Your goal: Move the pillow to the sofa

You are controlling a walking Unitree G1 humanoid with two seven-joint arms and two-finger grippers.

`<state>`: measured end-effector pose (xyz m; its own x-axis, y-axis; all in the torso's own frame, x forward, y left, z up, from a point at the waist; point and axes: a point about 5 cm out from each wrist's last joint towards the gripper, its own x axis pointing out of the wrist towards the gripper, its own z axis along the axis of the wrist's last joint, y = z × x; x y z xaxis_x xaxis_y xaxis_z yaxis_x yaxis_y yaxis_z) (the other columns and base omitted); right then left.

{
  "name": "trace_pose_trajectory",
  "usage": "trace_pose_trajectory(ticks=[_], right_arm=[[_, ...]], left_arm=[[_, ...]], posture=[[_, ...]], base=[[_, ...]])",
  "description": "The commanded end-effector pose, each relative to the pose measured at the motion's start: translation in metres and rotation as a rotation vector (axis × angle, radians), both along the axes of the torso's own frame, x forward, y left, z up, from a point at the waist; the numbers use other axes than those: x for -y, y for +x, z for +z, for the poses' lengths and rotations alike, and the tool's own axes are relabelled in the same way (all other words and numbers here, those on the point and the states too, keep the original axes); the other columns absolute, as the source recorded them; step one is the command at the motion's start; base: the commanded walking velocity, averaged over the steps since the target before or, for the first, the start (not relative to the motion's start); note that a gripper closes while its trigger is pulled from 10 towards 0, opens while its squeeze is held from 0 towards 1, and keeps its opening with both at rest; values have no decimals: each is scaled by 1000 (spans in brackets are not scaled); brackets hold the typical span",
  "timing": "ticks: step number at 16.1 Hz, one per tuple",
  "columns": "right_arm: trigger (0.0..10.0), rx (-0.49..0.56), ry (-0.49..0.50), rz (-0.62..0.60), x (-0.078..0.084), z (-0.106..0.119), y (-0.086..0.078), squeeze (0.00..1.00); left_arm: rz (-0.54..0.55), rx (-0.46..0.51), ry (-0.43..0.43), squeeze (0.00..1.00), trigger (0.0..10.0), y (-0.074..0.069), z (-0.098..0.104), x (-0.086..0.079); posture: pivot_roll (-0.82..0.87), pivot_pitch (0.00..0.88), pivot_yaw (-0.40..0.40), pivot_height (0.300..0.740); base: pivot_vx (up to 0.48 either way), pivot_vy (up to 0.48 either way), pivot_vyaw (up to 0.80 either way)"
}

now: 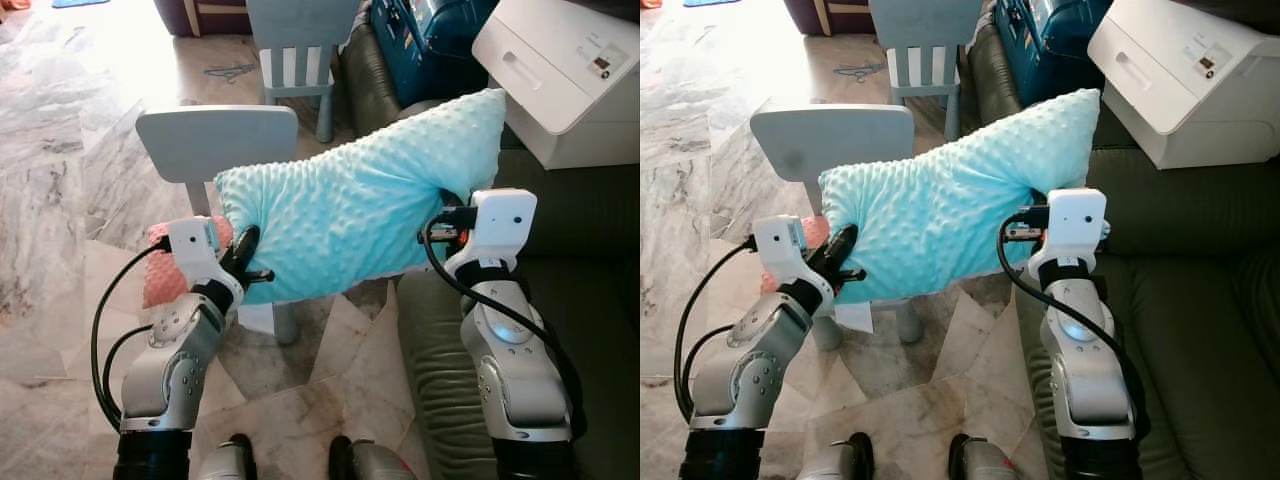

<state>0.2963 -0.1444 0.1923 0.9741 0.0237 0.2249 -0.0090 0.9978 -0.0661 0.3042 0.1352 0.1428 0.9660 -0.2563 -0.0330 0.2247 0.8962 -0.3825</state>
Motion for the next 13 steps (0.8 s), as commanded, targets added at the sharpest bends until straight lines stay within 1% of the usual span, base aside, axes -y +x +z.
trace_pose_trajectory(ticks=[1,8,10,12,13], right_arm=[[10000,17,5,1,1,3,0,0],[10000,6,4,-7,2,1,-1,0],[10000,-1,7,-15,3,-1,-1,0],[10000,-46,65,-46,12,-12,-4,0],[10000,-60,76,-50,13,-16,-4,0]], left_arm=[[5,-4,12,0,10000,1,0,-1],[-6,-3,17,0,10000,2,0,0],[-5,-5,27,0,10000,2,-1,-2],[-4,-11,62,0,10000,3,-2,-7],[-7,-17,70,0,10000,3,-3,-8]], posture=[[-128,191,-51,740],[-128,196,-49,740],[-127,194,-47,740],[-125,191,-42,740],[-124,189,-40,740]], base=[[0,480,0],[0,478,0],[0,476,0],[0,474,0],[0,472,0]])
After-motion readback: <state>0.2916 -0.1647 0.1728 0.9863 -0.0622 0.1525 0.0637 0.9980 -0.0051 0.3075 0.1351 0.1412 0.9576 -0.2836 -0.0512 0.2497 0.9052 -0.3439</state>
